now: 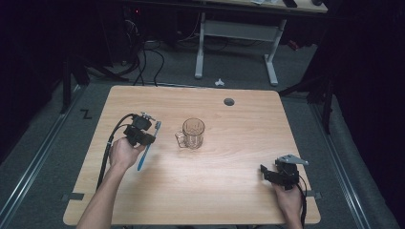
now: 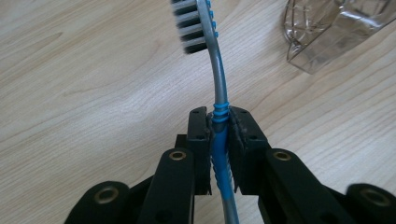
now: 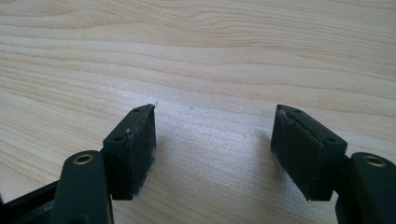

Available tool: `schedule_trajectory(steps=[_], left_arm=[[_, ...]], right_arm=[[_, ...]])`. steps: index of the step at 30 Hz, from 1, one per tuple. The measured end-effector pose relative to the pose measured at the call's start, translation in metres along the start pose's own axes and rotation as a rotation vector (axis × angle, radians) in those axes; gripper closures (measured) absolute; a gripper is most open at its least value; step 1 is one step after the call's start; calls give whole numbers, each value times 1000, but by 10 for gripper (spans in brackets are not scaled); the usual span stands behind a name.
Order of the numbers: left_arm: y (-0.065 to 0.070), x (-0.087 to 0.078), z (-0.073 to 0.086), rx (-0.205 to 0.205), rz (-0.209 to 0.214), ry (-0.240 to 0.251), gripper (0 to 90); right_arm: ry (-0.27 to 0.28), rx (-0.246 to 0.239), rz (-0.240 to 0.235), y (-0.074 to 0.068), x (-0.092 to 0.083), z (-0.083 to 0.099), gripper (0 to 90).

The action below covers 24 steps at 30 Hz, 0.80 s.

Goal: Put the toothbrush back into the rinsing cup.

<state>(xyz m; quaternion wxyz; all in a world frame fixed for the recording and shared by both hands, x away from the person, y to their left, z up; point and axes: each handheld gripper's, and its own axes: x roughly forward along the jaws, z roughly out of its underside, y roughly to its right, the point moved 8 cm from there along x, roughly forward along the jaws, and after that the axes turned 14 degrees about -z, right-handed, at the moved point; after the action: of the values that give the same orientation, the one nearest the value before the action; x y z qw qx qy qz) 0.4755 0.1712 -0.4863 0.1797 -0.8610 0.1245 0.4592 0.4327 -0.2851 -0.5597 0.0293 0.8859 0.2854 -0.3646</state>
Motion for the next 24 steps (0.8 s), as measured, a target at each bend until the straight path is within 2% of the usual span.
schedule_trajectory(steps=[9, 17, 24], left_arm=[[6, -17, -6, -27, 39, 77, 798], [11, -26, -13, -40, 48, 172, 799], [19, -33, -19, -39, 58, 233, 800]], right_arm=[[0, 0, 0, 0, 0, 0, 312], [0, 0, 0, 0, 0, 0, 312], [1, 1, -3, 0, 0, 0, 311]])
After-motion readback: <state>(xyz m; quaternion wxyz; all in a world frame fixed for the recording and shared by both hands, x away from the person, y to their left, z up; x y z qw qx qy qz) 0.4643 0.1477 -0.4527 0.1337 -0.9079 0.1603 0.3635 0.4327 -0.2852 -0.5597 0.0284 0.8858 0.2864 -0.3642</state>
